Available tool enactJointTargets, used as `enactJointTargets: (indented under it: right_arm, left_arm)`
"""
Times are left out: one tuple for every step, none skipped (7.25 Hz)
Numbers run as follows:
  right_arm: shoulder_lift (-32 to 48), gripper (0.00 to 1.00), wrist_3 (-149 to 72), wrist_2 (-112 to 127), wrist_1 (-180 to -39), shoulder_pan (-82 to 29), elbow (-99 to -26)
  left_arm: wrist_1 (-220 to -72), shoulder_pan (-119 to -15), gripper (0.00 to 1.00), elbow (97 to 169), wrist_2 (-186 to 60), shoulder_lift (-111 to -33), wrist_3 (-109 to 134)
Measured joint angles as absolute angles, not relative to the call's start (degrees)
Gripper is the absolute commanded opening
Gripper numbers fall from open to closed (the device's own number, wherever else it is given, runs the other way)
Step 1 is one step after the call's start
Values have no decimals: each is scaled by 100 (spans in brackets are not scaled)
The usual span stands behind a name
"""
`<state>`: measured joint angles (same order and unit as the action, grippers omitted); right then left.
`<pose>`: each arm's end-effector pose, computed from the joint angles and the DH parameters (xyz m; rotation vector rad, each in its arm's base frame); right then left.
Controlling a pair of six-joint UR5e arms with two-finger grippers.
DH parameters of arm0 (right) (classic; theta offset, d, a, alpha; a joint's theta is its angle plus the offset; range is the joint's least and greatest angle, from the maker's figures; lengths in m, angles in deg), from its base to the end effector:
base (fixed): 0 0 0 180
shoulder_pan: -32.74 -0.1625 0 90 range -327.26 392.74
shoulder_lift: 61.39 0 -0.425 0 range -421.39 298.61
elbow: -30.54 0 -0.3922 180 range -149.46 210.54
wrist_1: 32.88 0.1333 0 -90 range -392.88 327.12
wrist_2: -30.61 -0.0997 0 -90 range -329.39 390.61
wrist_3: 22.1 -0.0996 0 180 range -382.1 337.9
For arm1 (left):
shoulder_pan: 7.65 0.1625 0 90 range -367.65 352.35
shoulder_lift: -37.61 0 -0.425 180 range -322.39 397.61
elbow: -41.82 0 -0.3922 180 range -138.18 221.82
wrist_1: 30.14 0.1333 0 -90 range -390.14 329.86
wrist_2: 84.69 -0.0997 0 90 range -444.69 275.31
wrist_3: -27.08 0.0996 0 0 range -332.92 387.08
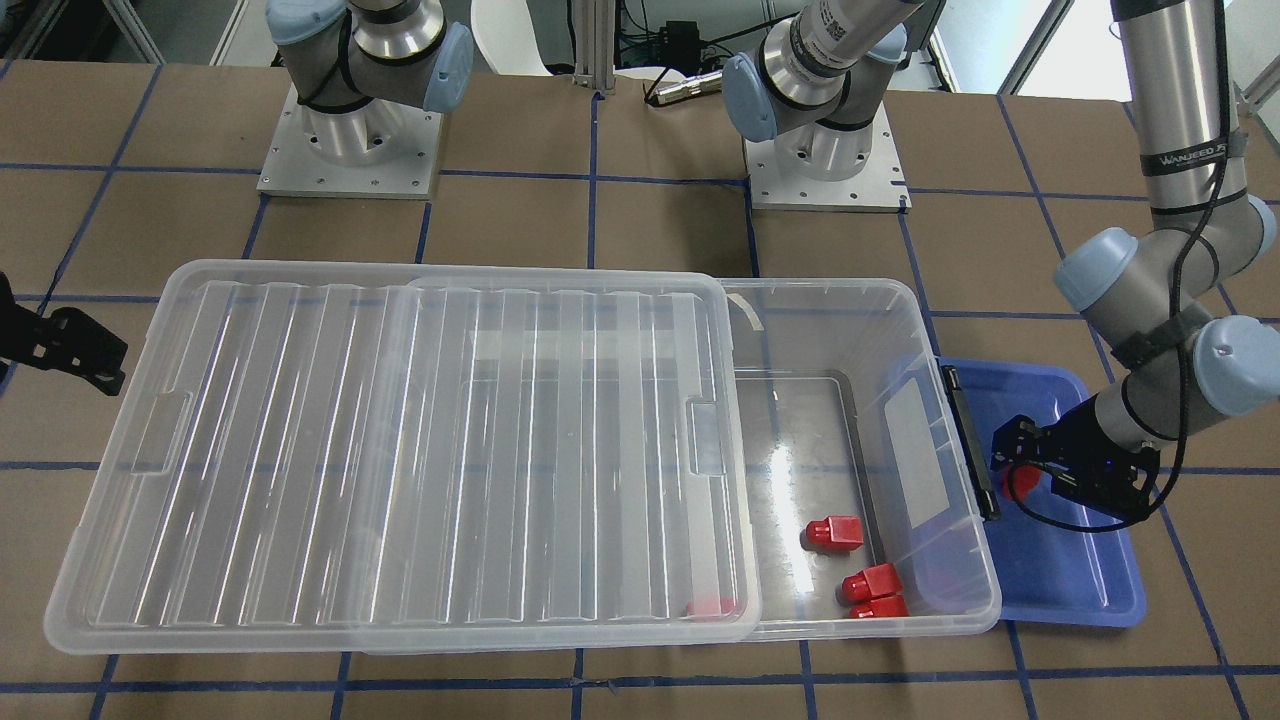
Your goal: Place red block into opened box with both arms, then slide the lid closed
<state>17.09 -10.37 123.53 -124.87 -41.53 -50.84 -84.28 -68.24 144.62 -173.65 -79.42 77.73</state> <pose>-0.0324 -0.5879 0.4581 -0.1074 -3.0937 -0.0426 0.1705 -0.5776 0.1836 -0.5671 -3.0299 -0.0638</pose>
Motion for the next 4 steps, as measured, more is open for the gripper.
enactJointTargets:
  right_arm:
    - [1922,100,-1350,12370,-12247,-4295,-5072]
    - [2045,100,-1552,12400,-12075,-4413,-5070]
    - [2113,100,-1633,12411,-11957,-4469,-5078]
    - [2159,100,-1661,12413,-11899,-4492,-5099]
  left_arm:
    - [-8463,-6824,1,14464,-17387,-7919,7759]
    - [-8550,-6832,0,14445,-17402,-7869,7715]
    - [-8626,-6843,0,14396,-17411,-7822,7680]
    - [-8686,-6866,0,14358,-17440,-7742,7665]
